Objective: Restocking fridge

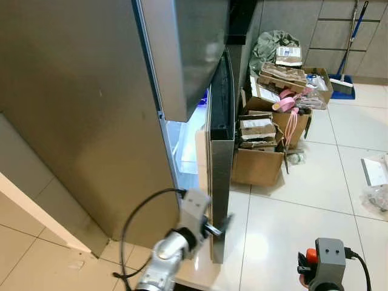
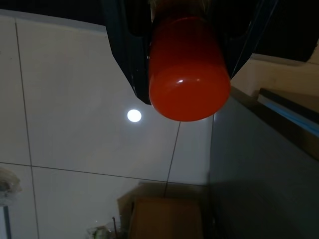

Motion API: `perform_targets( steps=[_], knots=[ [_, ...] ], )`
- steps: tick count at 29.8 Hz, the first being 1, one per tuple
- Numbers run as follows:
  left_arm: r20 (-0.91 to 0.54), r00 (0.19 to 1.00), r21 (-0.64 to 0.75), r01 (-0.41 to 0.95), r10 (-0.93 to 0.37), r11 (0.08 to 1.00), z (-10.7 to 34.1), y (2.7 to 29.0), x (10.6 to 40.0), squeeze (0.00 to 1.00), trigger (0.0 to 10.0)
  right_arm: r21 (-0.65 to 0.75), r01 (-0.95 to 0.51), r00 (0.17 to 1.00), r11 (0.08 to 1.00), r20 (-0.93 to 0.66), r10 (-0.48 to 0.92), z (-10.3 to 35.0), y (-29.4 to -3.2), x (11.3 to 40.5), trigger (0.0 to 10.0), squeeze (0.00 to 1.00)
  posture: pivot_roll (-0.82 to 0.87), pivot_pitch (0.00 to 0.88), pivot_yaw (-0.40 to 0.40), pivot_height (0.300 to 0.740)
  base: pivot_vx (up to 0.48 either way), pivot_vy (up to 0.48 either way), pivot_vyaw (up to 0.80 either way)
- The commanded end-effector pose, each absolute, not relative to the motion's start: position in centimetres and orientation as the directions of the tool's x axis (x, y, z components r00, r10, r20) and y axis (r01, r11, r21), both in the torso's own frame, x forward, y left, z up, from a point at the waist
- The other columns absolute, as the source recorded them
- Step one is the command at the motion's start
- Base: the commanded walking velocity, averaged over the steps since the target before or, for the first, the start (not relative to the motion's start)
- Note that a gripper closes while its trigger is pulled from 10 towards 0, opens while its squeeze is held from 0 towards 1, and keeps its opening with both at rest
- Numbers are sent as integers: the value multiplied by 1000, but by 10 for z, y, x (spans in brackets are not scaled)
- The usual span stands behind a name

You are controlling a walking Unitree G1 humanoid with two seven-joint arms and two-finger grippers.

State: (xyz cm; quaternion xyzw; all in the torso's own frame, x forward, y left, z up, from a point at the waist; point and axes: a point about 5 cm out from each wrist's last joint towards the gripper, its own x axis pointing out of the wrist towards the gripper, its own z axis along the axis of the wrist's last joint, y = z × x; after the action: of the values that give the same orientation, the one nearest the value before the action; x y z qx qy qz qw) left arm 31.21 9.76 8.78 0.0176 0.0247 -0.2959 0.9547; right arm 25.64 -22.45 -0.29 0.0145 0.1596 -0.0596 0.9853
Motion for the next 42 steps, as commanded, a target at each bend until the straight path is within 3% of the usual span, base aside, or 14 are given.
perform_targets(
  steps=[1,2,3,4,5,6,21,25,33,34,36,37,42],
  knots=[
    [-93,827,25,559,-555,829,82,103,308,0,10000,20,134,932,991,-342,-119,-9,-225,251,10000,0,-34,199,53,740,0,0,0],
    [-94,830,22,554,-550,832,83,105,307,0,9373,19,133,932,991,-342,-118,-9,-225,251,10000,0,-34,199,52,740,0,0,0],
    [-98,832,16,550,-546,835,84,108,306,0,9373,19,132,932,991,-342,-118,-9,-225,251,10000,0,-35,200,52,740,0,0,0],
    [-119,834,19,545,-539,838,82,112,303,0,3804,18,131,932,991,-343,-117,-8,-225,251,10000,0,-36,200,52,740,0,0,0],
    [-119,834,19,545,-539,838,82,112,303,0,3804,18,131,932,991,-343,-117,-8,-225,251,10000,0,-36,200,52,740,0,0,0],
    [-132,836,27,540,-533,841,81,113,302,0,0,18,131,932,991,-343,-117,-8,-226,251,10000,0,-36,200,49,740,0,0,0],
    [-150,902,148,426,-405,893,79,106,315,0,0,18,138,934,990,-334,-124,-7,-227,252,10000,0,-45,196,55,740,0,0,0],
    [-129,946,197,317,-296,928,87,118,325,0,0,17,143,935,990,-331,-129,-6,-228,252,10000,0,-50,183,59,740,0,0,0],
    [-135,960,164,266,-245,950,87,119,332,0,0,19,138,937,990,-326,-125,-5,-226,255,10000,0,-51,157,56,740,0,0,0],
    [-142,957,150,274,-253,950,86,116,333,0,6941,19,137,938,990,-325,-123,-5,-226,255,10000,0,-51,152,55,740,0,0,0],
    [-146,955,144,280,-260,949,86,113,333,0,6941,20,136,938,991,-324,-122,-4,-226,256,10000,0,-51,152,55,740,0,0,0],
    [-149,950,141,295,-274,945,85,109,333,0,10000,20,134,939,991,-322,-121,-4,-226,257,10000,0,-52,142,54,740,0,0,0],
    [-176,944,156,307,-279,939,81,99,335,0,10000,19,128,942,992,-314,-115,-1,-226,260,10000,0,-59,118,48,740,0,0,0]
  ],
)
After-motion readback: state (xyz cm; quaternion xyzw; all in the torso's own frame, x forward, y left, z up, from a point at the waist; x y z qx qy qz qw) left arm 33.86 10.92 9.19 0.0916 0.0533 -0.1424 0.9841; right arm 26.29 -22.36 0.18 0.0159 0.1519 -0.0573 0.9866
